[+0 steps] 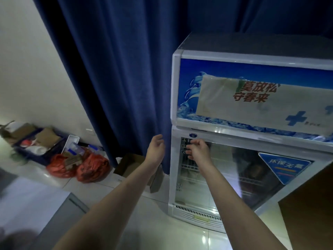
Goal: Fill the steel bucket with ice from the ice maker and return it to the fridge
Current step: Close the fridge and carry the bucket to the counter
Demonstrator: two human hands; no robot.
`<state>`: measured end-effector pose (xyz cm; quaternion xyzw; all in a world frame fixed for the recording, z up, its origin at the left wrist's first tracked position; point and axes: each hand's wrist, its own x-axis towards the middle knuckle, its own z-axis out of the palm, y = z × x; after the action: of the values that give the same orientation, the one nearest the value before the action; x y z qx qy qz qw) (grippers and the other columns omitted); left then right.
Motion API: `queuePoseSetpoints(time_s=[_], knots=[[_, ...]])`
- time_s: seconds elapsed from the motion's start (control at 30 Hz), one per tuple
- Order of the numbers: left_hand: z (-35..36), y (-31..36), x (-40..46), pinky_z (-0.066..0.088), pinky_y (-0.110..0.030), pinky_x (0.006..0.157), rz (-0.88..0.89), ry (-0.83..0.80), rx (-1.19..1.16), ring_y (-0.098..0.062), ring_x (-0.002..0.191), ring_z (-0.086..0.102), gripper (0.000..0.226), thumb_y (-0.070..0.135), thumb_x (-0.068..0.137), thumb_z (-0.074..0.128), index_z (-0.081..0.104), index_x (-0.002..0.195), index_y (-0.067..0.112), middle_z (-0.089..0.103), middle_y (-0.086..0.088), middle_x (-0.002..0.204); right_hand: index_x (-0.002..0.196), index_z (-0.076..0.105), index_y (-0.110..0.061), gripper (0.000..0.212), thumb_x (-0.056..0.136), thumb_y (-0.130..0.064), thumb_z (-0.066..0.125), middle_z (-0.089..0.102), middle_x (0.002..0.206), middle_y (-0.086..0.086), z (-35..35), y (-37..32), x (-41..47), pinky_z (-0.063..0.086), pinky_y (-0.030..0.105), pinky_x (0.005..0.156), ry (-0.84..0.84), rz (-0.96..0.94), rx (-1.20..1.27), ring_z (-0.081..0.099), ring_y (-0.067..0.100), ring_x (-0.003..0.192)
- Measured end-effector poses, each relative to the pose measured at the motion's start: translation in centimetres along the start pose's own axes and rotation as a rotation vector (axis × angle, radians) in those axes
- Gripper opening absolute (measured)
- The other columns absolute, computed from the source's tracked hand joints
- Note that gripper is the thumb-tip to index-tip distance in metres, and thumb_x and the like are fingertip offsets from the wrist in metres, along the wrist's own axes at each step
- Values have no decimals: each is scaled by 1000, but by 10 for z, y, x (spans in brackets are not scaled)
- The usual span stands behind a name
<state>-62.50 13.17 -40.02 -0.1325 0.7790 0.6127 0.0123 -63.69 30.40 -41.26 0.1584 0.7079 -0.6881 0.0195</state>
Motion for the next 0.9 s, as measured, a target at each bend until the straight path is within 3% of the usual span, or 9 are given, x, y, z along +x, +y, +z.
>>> queuePoseSetpoints(time_s=[0.2, 0.33, 0.43, 0.53, 0.6, 0.7, 0.8, 0.9], knots=[[-64, -21, -28, 55, -38, 85, -40, 237, -44, -15, 91, 65, 31, 15, 104, 49, 52, 135, 20, 66, 1, 103, 108, 59, -15, 16, 97, -4, 57, 68, 103, 13, 60, 1, -20, 51, 34, 67, -155, -26, -64, 64, 22, 81], [-106, -30, -52, 57, -50, 94, -63, 359, -39, -22, 97, 66, 25, 19, 101, 50, 55, 124, 28, 66, 1, 102, 101, 60, -25, 16, 98, -10, 60, 69, 107, 8, 101, 2, -44, 57, 36, 73, -257, -71, -84, 68, 21, 89], [-142, -35, -79, 59, -55, 89, -89, 449, -77, -25, 93, 69, 24, 20, 100, 49, 56, 121, 30, 66, 0, 102, 104, 62, -28, 16, 98, -13, 62, 69, 111, 7, 134, 2, -69, 59, 35, 79, -373, -92, -116, 70, 20, 95], [-178, -35, -113, 62, -40, 74, -84, 538, -97, -11, 80, 62, 23, 18, 105, 46, 55, 125, 25, 61, 6, 96, 109, 63, -22, 15, 99, -10, 61, 69, 112, 8, 166, 0, -98, 59, 35, 82, -469, -111, -122, 70, 20, 99], [-204, -42, -130, 54, -25, 61, -79, 586, -85, -12, 86, 62, 22, 16, 106, 45, 56, 123, 24, 63, 1, 104, 115, 63, -15, 17, 100, -7, 59, 68, 110, 8, 187, -3, -121, 58, 33, 82, -511, -118, -123, 69, 19, 97], [-247, -57, -161, 54, -34, 77, -62, 662, -66, -24, 110, 63, 20, 15, 102, 48, 58, 112, 28, 65, -4, 118, 115, 64, -11, 19, 97, -5, 61, 71, 105, 9, 221, -2, -161, 59, 37, 81, -551, -132, -139, 68, 17, 88], [-289, -72, -198, 52, -40, 85, -62, 710, -53, -25, 105, 63, 21, 13, 101, 46, 57, 107, 30, 67, -4, 112, 105, 64, -11, 12, 95, -4, 63, 70, 94, 8, 257, 3, -206, 54, 34, 71, -599, -139, -142, 65, 17, 81], [-326, -89, -232, 53, -48, 91, -76, 780, -61, -28, 97, 65, 25, 12, 96, 46, 58, 107, 31, 67, 1, 98, 100, 64, -19, 16, 90, -7, 62, 73, 98, 7, 288, 11, -246, 57, 35, 71, -645, -144, -177, 69, 21, 88]])
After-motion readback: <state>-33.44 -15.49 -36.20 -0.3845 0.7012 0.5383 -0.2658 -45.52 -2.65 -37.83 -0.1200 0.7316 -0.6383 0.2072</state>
